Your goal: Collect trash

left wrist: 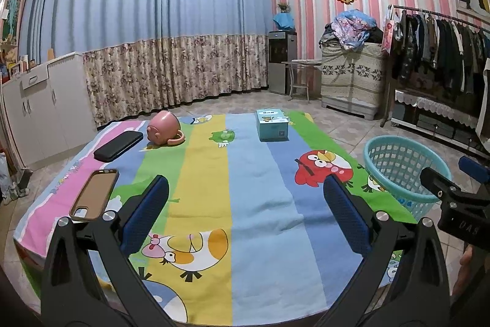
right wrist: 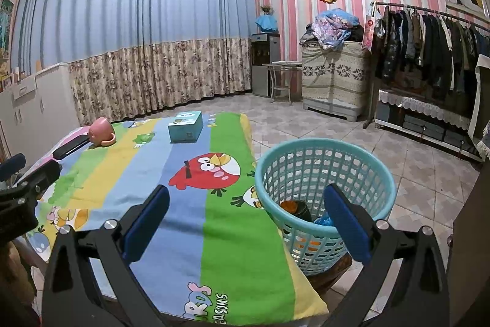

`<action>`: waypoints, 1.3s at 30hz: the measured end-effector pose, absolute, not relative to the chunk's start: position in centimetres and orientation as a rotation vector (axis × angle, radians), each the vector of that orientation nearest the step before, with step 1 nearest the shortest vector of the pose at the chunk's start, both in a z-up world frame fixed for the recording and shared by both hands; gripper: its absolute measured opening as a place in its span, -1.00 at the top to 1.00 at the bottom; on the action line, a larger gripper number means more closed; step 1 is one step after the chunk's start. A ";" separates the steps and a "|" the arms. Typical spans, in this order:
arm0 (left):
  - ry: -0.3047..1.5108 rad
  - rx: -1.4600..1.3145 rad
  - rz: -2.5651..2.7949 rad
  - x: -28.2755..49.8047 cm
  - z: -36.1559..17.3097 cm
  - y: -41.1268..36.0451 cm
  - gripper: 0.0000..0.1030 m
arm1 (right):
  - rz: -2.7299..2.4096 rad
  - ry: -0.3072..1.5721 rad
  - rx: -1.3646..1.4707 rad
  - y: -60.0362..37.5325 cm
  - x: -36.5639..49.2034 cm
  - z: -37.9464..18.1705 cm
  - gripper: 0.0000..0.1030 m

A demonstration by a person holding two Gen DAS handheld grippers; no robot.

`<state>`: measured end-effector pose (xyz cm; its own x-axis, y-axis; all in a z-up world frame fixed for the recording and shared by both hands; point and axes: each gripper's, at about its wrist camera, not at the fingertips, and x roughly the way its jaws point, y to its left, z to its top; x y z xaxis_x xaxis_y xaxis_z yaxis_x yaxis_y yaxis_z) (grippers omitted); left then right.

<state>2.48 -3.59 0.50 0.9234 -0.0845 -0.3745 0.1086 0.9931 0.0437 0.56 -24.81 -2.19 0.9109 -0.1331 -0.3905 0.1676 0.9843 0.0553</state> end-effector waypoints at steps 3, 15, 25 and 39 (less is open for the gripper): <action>0.380 0.065 -0.100 2.5 0.5 -3.6 -0.90 | -0.155 0.396 0.088 -24.8 0.6 -2.2 -0.91; 0.378 0.064 -0.101 2.5 0.6 -3.6 -0.90 | -0.154 0.400 0.069 -24.7 0.5 -2.1 -0.91; 0.377 0.073 -0.103 2.7 0.5 -3.5 -0.90 | -0.155 0.399 0.066 -24.7 0.4 -2.1 -0.91; 0.368 0.079 -0.104 2.5 0.4 -3.4 -0.90 | -0.155 0.399 0.066 -24.6 0.4 -2.1 -0.91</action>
